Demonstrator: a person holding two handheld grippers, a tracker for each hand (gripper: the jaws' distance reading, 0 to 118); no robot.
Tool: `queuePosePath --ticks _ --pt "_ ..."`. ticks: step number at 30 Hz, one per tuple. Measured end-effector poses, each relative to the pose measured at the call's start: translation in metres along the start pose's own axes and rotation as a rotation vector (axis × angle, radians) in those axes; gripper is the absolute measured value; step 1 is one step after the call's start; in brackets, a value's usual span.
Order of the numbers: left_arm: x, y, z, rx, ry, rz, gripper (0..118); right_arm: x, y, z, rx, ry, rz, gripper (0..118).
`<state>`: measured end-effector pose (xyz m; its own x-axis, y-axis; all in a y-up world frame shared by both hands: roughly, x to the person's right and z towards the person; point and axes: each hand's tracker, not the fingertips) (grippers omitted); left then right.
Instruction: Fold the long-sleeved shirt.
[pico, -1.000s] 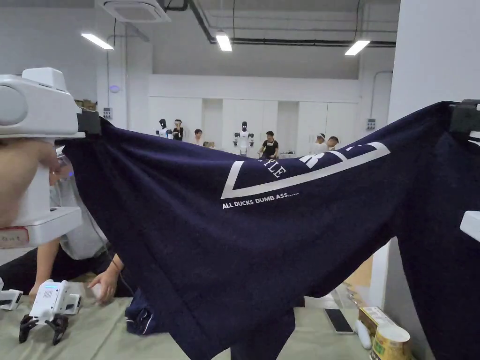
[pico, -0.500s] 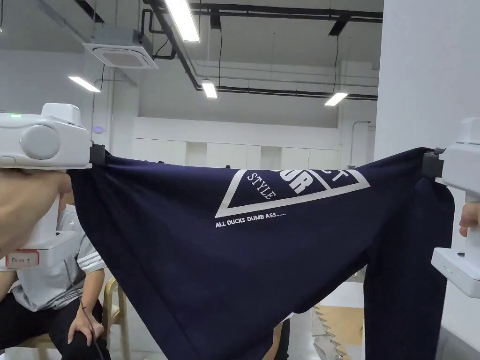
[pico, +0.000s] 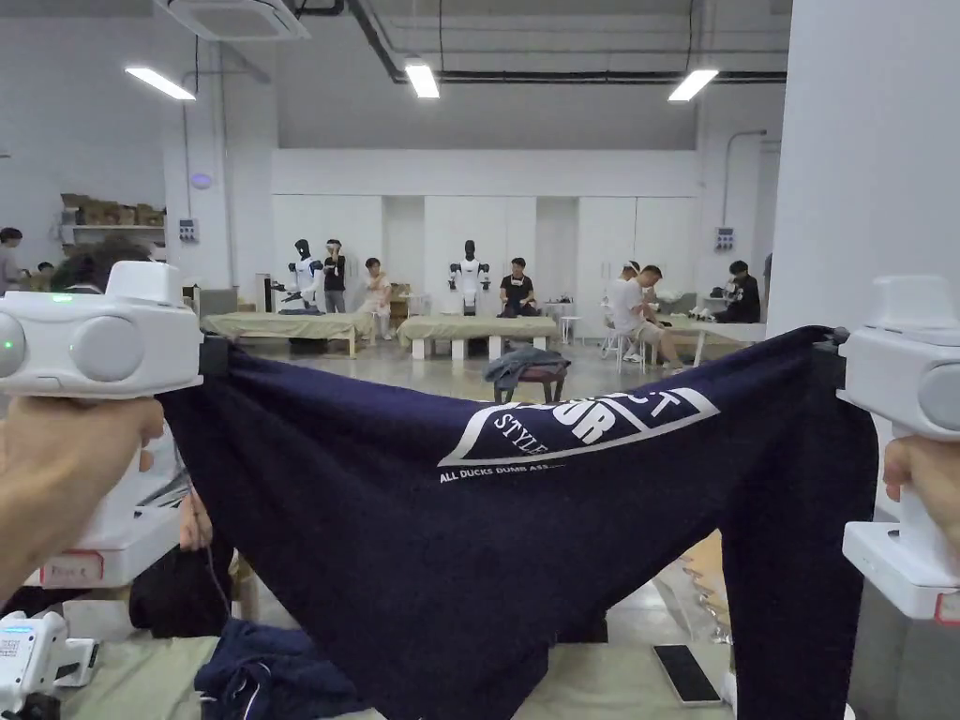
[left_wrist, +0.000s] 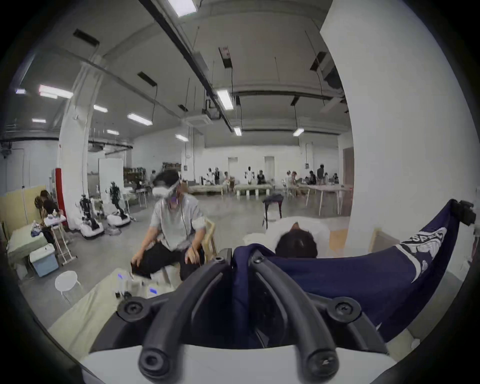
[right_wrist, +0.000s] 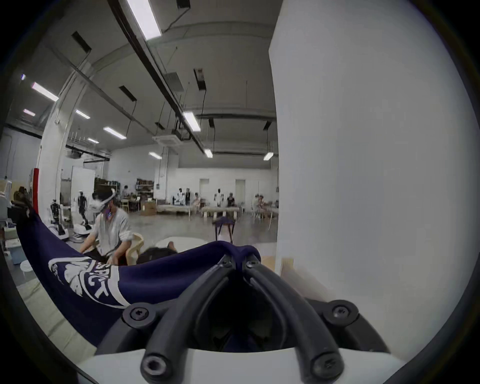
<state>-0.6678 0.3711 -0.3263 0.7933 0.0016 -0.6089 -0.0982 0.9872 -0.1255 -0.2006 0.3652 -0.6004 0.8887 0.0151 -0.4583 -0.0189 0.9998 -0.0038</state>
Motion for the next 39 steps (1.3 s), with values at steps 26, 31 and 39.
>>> queuePosePath --ticks 26,31,39 --pt "-0.068 -0.500 0.258 -0.773 -0.164 -0.016 15 0.064 -0.480 0.340 -0.802 0.183 0.050 1" --pt "-0.083 -0.539 0.258 -0.894 -0.140 0.019 15 0.073 -0.517 0.351 -0.868 0.146 0.006 2" --pt "-0.092 -0.545 0.265 -0.853 -0.081 0.046 97 0.072 -0.503 0.344 -0.880 0.097 0.016 104"
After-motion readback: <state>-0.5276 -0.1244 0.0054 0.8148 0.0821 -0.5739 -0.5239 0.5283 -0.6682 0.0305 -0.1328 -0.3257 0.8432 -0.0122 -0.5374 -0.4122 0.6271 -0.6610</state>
